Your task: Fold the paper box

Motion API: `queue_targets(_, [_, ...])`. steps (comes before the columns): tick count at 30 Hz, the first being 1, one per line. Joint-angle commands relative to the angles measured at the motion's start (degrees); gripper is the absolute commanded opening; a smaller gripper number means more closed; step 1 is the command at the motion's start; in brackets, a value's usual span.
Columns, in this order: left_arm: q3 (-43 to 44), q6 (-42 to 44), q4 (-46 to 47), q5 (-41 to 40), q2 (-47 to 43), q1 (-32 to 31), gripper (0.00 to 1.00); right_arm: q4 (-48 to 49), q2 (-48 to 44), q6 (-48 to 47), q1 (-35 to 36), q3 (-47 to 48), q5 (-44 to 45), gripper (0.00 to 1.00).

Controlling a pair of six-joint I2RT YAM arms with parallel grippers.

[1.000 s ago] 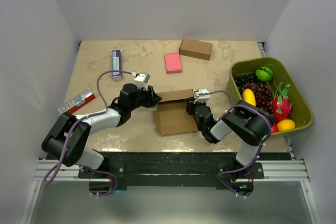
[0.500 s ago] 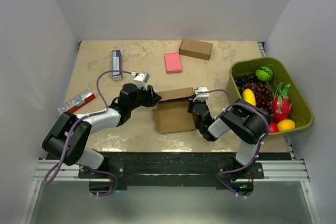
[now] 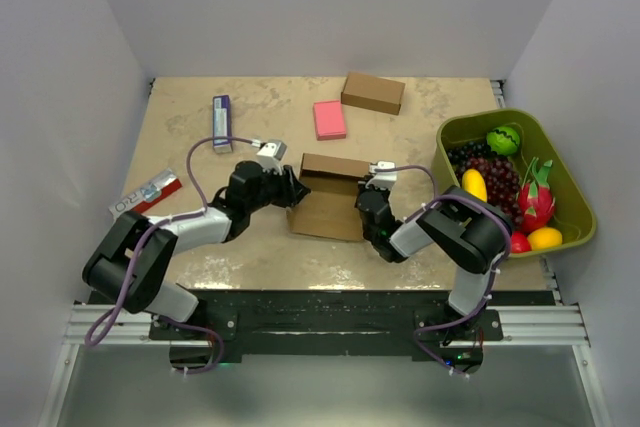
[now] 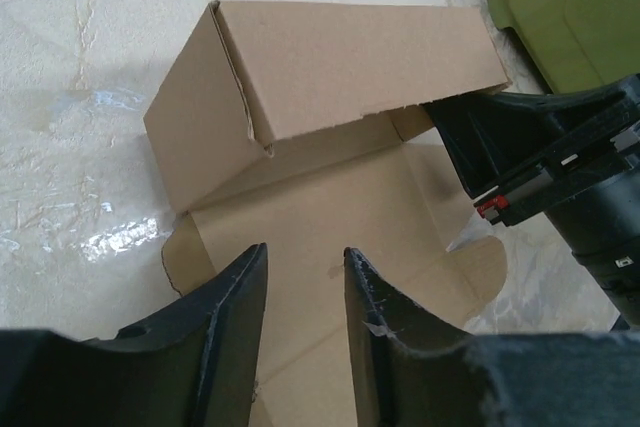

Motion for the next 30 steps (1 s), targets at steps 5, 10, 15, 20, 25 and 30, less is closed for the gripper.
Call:
queue_targets(5, [-0.9, 8.0, -2.1, -4.4, -6.0, -0.3, 0.71, -4.8, -1.7, -1.0, 0.2, -0.1, -2.6, 0.00])
queue_targets(10, [-3.1, 12.2, -3.0, -8.5, -11.8, -0.3, 0.77, -14.4, -5.8, -4.6, 0.2, 2.3, -9.9, 0.00])
queue_targets(15, [-2.6, 8.5, -6.7, -13.1, -14.9, -0.2, 0.81, -16.4, -9.6, -7.0, 0.2, 0.0, -15.7, 0.00])
queue_targets(20, [-4.8, 4.5, -2.5, -12.1, -13.7, -0.1, 0.83, -12.3, -8.7, -9.3, 0.1, -1.9, -21.3, 0.00])
queue_targets(25, [-5.7, 3.1, -0.9, -12.2, -10.6, -0.1, 0.83, -10.7, -7.4, -9.5, 0.2, -2.2, -23.7, 0.00])
queue_targets(30, [-8.4, 0.9, 4.3, -12.4, -9.1, -0.1, 0.81, -10.3, -6.2, -9.4, 0.2, -2.1, -24.6, 0.00])
